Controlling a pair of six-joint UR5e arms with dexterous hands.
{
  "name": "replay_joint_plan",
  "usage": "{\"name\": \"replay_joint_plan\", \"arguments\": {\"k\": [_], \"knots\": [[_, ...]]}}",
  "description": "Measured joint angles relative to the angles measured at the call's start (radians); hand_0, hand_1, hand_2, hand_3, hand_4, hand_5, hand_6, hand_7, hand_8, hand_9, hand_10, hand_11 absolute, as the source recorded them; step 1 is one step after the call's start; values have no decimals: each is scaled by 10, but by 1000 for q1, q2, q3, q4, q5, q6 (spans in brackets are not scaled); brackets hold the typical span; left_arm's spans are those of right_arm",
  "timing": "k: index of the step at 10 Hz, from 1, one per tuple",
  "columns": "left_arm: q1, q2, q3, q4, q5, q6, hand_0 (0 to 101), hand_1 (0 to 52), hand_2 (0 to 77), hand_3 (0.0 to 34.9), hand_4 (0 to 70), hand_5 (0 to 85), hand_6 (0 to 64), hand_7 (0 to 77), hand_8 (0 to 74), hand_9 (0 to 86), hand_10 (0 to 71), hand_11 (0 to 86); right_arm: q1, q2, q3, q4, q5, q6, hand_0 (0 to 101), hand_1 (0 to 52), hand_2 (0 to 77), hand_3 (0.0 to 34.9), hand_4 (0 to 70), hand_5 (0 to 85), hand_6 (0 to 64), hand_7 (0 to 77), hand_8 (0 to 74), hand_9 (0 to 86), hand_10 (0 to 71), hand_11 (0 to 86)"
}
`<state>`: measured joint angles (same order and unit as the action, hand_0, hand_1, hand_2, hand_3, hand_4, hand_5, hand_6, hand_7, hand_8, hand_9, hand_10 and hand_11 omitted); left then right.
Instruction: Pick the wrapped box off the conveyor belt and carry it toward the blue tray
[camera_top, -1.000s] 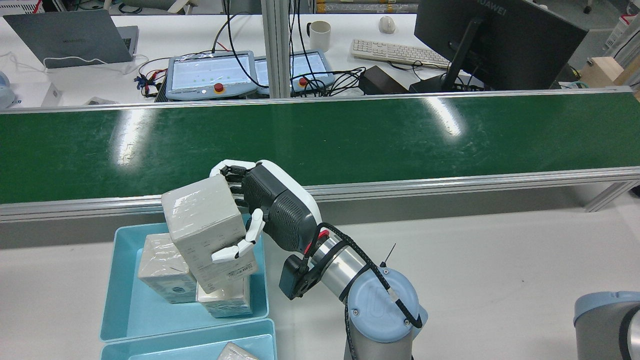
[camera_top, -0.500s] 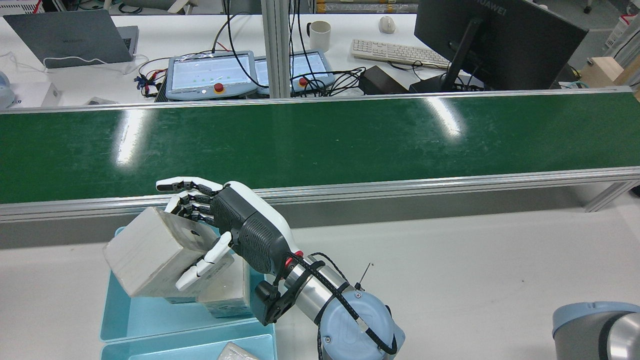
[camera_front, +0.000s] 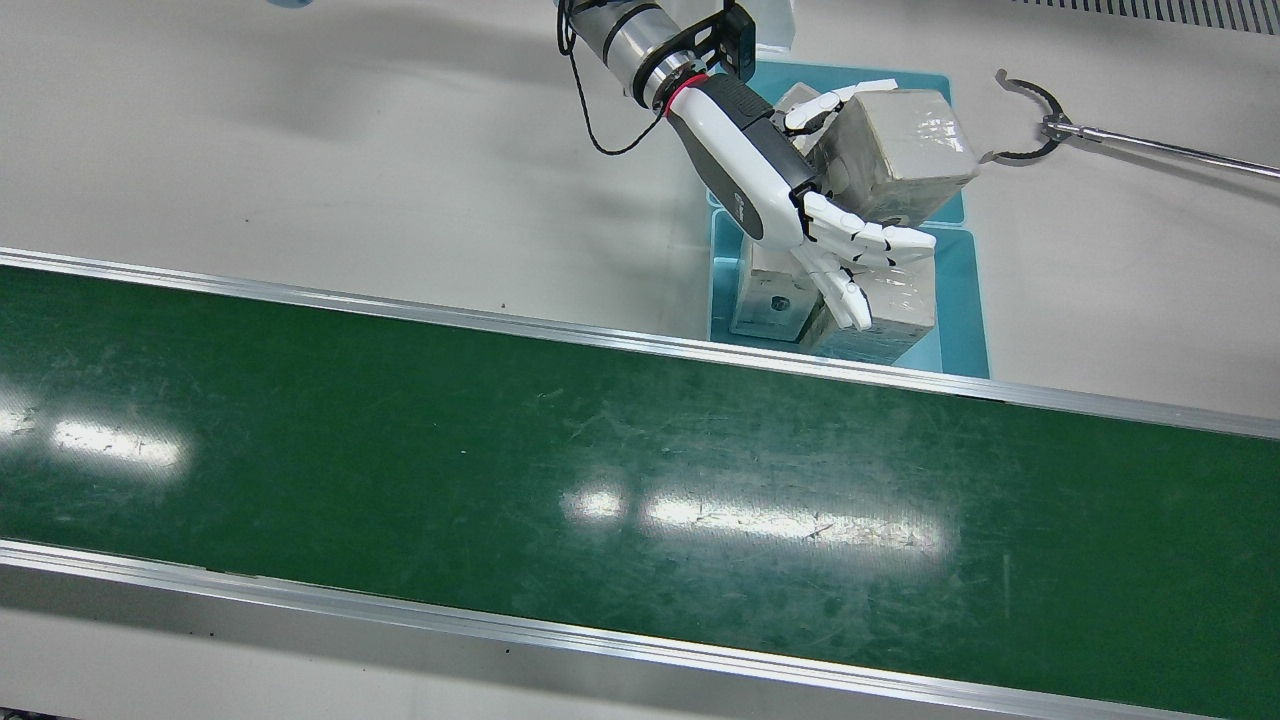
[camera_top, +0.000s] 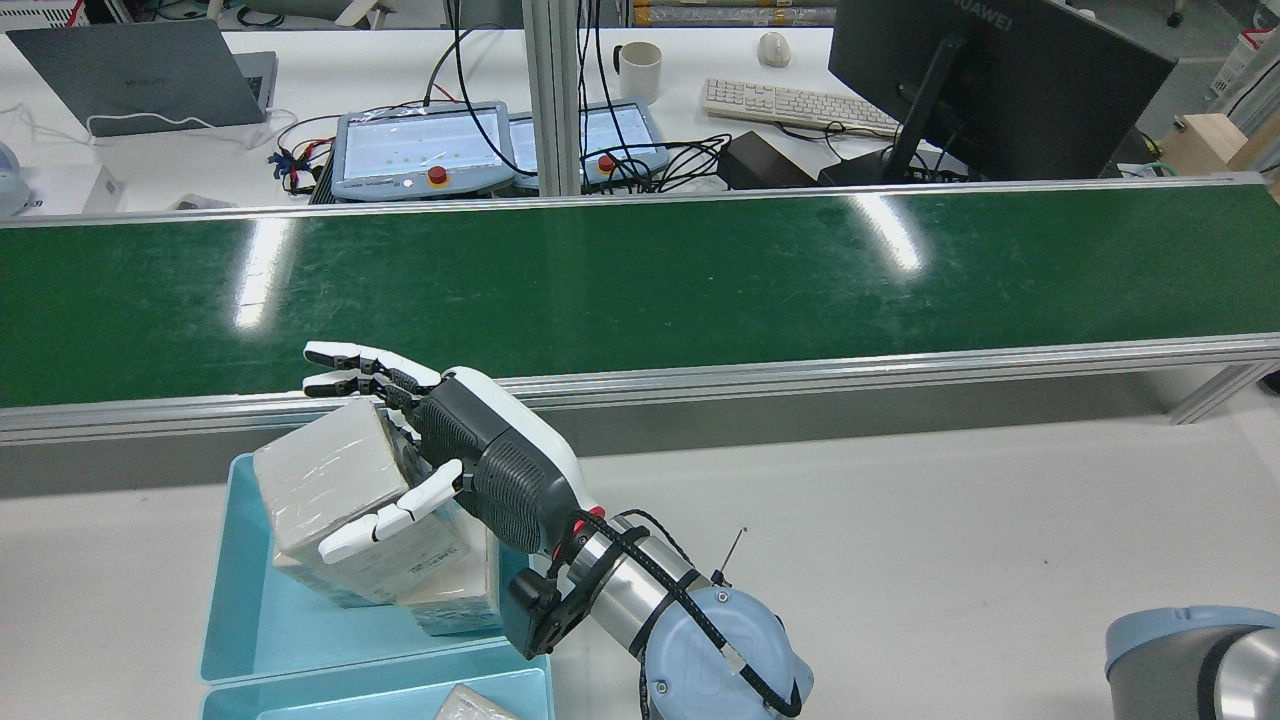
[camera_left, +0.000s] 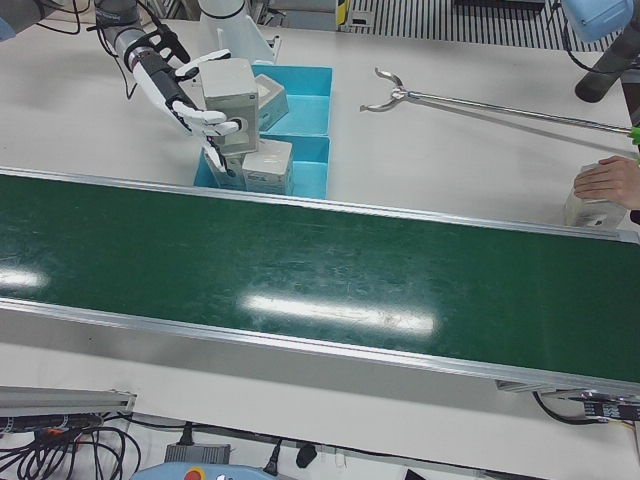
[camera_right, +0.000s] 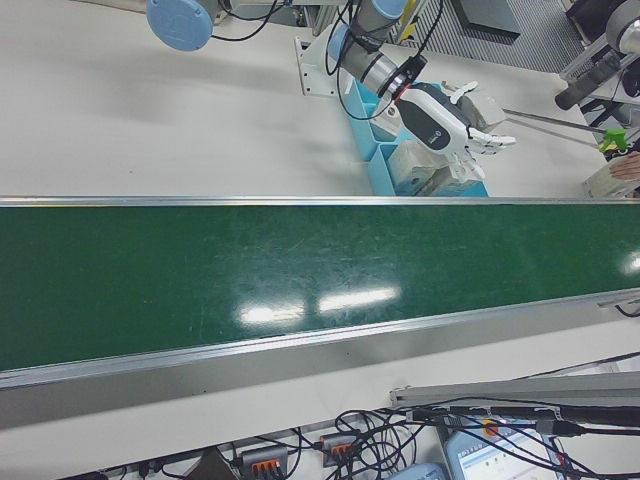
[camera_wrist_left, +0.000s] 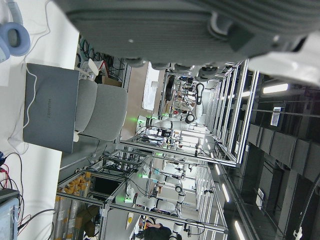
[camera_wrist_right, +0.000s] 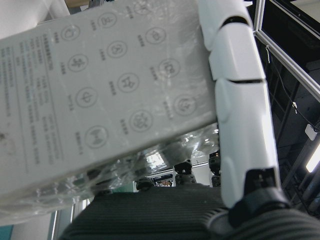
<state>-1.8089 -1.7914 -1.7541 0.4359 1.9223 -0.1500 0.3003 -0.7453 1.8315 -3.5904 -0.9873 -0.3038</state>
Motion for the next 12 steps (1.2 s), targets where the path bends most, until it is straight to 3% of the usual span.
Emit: {"name": "replay_joint_plan", "arguments": {"k": [1,3,8,10,12], "knots": [[0,0,0,0,0,0,0,0,5,0,0,11,0,5,5,0,0,5,5,-8,20,0,0,2,522,180,109,221,147,147,60,240,0,38,0,16],[0,0,0,0,0,0,0,0,11,0,0,5,0,5,5,0,5,0,26,-24,59,-1,-1,3,519,180,93,242,142,147,60,240,0,38,0,16],[0,0,0,0,0,0,0,0,11,0,0,11,0,5,5,0,5,5,33,-30,117,-3,3,2,519,175,114,241,185,169,71,262,0,38,0,16],[0,0,0,0,0,0,0,0,11,0,0,5,0,5,5,0,5,5,93,-82,159,-6,5,16,519,175,114,243,191,185,82,284,0,49,0,11],[0,0,0,0,0,0,0,0,11,0,0,11,0,5,5,0,5,0,168,-173,171,-7,-2,85,519,175,114,241,218,207,87,311,0,71,0,11]]}}
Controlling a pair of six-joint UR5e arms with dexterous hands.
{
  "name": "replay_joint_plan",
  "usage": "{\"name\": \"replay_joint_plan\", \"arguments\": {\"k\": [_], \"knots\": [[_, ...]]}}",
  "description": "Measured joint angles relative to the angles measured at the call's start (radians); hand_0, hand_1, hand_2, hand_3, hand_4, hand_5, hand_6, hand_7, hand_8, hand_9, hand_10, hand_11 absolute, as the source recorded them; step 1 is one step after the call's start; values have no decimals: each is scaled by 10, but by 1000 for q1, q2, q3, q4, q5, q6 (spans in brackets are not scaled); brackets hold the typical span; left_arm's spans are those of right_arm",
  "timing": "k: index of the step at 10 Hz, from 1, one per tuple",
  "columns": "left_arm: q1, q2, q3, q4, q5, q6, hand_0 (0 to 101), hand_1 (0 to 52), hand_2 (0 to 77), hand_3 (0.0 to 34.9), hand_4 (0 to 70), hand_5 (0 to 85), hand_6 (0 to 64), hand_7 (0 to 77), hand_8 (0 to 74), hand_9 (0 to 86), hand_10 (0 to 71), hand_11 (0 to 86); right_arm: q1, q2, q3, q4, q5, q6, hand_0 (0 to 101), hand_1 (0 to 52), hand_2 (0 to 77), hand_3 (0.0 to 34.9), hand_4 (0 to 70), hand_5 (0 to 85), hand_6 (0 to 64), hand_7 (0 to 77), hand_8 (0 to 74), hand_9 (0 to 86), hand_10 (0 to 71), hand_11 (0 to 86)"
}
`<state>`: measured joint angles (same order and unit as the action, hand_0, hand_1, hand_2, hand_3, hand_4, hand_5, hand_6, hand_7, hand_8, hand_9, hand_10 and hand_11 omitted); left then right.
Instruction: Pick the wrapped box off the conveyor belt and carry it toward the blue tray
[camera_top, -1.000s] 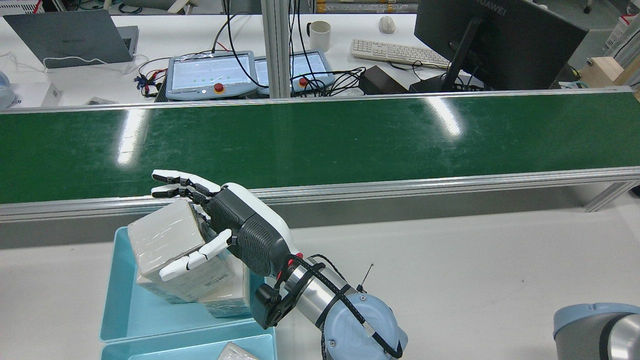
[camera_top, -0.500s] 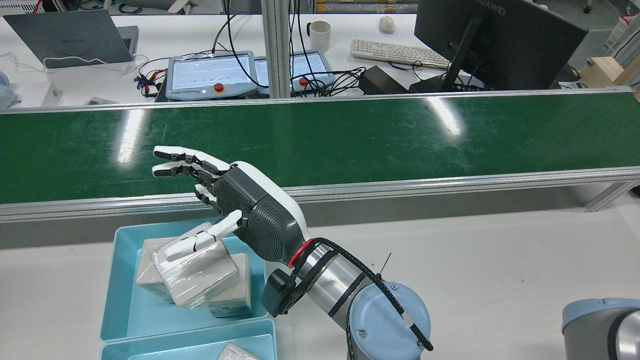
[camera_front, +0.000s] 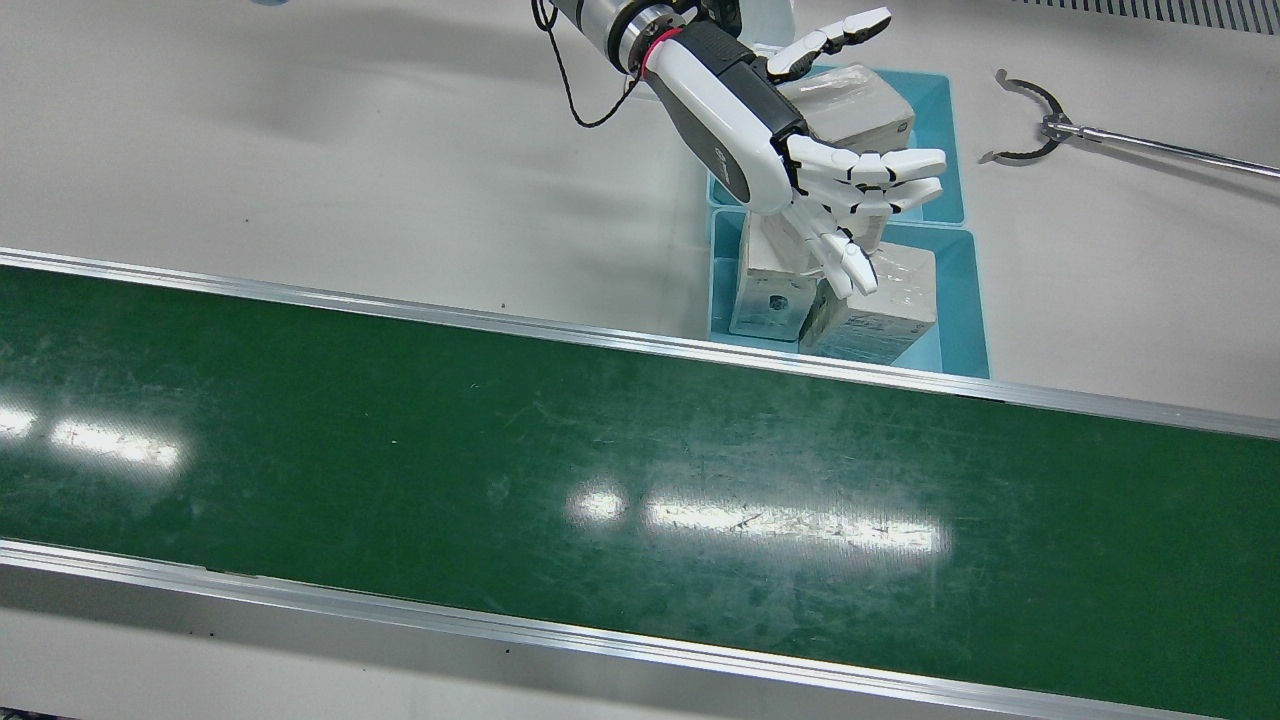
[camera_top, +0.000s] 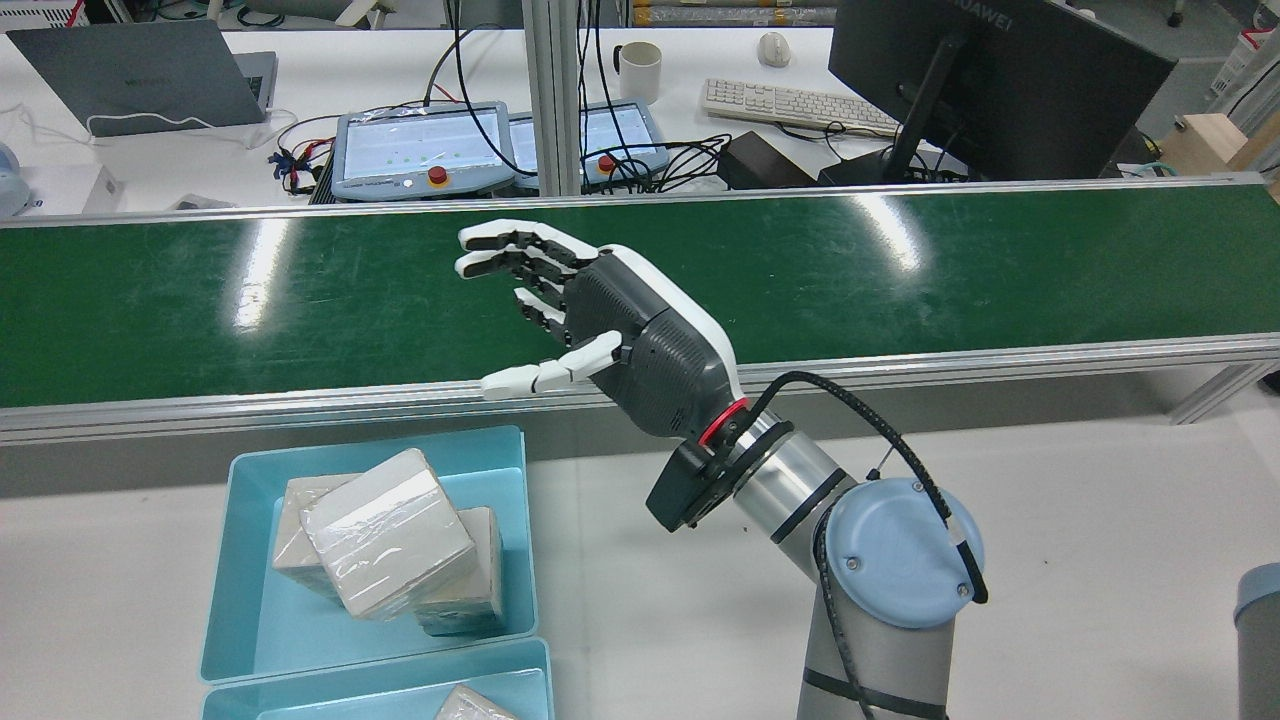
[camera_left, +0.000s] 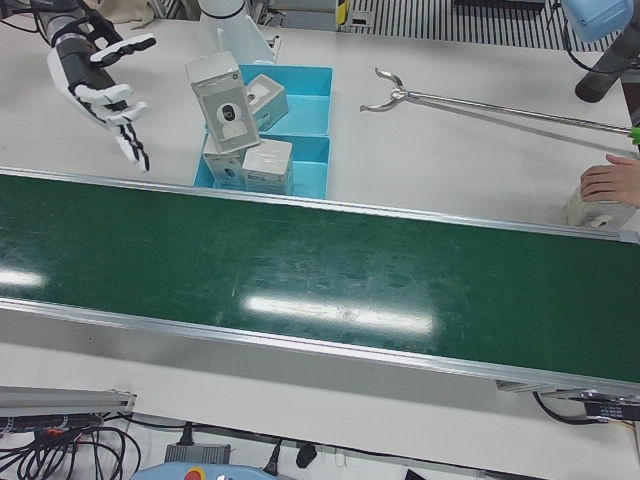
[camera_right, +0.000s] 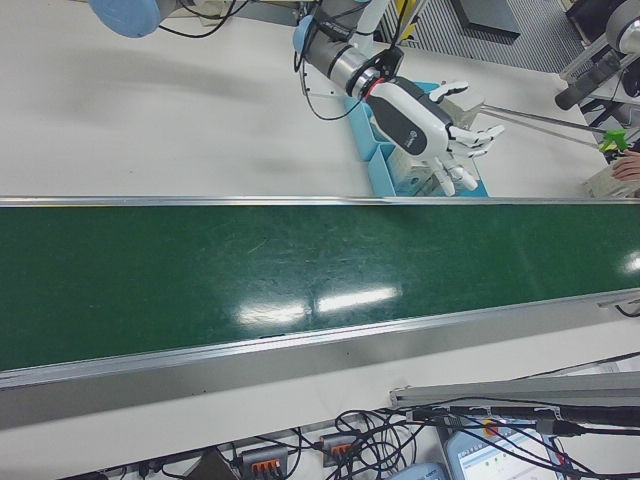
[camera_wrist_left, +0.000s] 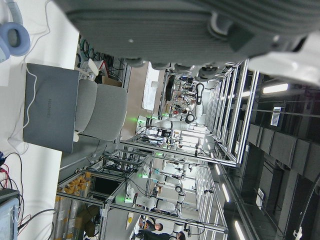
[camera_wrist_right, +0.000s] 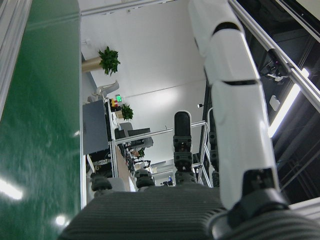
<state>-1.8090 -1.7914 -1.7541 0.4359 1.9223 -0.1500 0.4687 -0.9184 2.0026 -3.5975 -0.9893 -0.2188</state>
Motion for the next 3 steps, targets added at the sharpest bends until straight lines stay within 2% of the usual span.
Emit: {"name": "replay_joint_plan", "arguments": {"k": [1,2,3], "knots": [[0,0,0,0,0,0,0,0,11,0,0,11,0,5,5,0,5,0,31,-38,0,-1,-3,36,540,229,175,199,240,333,120,360,0,104,38,16],[0,0,0,0,0,0,0,0,11,0,0,5,0,5,5,0,5,0,60,-67,0,-1,-9,62,540,229,175,199,240,333,120,360,0,104,38,16],[0,0,0,0,0,0,0,0,11,0,0,5,0,5,5,0,5,0,92,-84,0,-2,-22,78,542,207,180,165,251,371,147,382,33,93,54,120]]}}
